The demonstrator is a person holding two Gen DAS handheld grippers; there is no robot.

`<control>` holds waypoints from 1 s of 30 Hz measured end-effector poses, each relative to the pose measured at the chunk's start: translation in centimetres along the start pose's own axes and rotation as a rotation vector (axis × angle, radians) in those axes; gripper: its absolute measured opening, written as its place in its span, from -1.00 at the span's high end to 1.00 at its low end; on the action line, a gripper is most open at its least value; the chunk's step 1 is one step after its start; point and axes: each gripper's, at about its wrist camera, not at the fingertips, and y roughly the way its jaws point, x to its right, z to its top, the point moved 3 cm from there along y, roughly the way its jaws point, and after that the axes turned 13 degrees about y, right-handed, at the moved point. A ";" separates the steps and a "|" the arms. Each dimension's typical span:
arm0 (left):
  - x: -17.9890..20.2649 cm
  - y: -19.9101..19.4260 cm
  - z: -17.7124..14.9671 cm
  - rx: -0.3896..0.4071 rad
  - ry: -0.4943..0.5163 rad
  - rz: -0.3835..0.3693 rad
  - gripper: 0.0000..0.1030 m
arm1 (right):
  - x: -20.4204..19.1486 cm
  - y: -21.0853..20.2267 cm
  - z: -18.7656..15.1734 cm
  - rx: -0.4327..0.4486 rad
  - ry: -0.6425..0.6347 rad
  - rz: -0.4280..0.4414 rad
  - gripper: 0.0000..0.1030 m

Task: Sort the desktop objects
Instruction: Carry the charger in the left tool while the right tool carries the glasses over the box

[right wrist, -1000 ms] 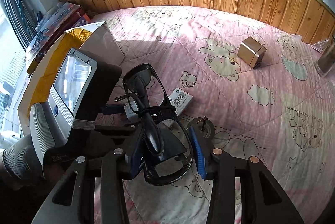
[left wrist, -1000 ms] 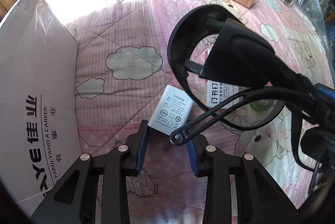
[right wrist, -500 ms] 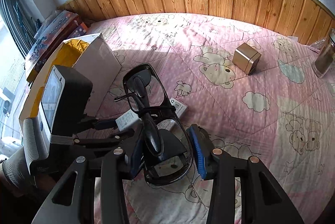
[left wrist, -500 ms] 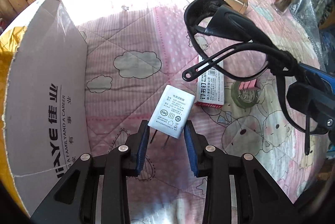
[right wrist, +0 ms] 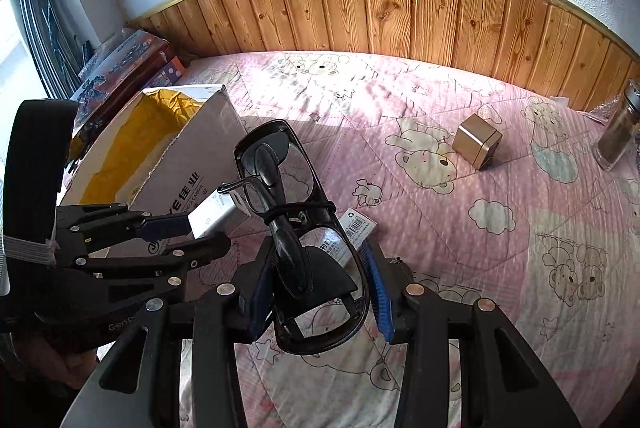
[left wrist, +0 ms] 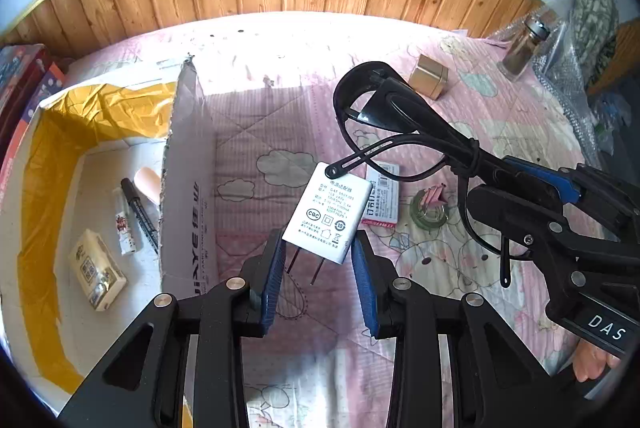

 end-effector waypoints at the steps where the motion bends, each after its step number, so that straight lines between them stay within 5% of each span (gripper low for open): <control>1: -0.2 -0.5 -0.3 0.004 -0.002 0.003 0.33 | -0.3 -0.3 0.0 0.008 -0.004 0.003 0.15; 30: -8.2 -10.6 -5.4 0.183 -0.180 -0.038 0.33 | -10.9 -6.1 -0.3 0.195 -0.054 0.133 0.15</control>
